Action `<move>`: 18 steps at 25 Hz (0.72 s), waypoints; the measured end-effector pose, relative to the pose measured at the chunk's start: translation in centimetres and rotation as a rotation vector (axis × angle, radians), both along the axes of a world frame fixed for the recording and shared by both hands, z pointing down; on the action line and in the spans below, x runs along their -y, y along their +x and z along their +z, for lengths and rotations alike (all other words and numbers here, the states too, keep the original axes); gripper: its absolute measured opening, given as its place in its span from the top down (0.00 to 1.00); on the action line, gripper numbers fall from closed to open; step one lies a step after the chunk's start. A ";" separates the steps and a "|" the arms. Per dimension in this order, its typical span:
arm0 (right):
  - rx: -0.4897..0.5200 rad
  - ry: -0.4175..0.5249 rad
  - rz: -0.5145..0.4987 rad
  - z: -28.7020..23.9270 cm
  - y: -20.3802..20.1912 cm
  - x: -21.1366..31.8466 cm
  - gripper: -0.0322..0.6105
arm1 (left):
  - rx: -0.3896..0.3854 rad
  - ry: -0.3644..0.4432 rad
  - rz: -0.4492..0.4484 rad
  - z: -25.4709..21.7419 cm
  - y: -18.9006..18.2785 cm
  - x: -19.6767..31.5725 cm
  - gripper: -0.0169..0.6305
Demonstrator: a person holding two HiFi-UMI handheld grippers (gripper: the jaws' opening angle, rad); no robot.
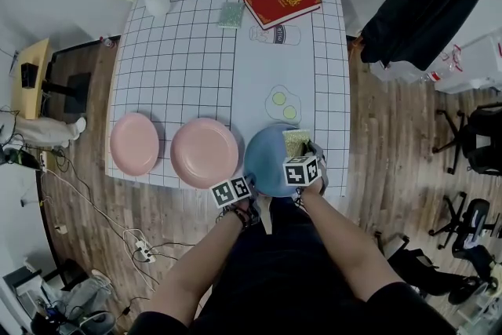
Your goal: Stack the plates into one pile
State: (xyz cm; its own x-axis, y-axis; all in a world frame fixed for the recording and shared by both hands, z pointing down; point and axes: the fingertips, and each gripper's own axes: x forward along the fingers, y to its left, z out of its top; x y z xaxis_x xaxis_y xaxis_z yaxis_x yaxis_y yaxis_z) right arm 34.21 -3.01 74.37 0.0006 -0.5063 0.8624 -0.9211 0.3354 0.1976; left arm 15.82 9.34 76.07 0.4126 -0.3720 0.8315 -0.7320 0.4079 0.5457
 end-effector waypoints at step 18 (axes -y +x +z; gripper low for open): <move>0.094 -0.005 -0.141 0.0 -6.2 3.0 0.86 | -0.006 0.002 0.059 -0.1 0.2 0.0 0.95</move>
State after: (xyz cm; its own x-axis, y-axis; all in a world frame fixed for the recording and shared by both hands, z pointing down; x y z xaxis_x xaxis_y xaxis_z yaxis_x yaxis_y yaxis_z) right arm 27.99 -5.97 74.32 -0.1514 -0.4915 0.8576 -0.8791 0.4636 0.1104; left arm 16.04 9.34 75.95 0.4390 -0.3487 0.8280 -0.7513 0.3629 0.5512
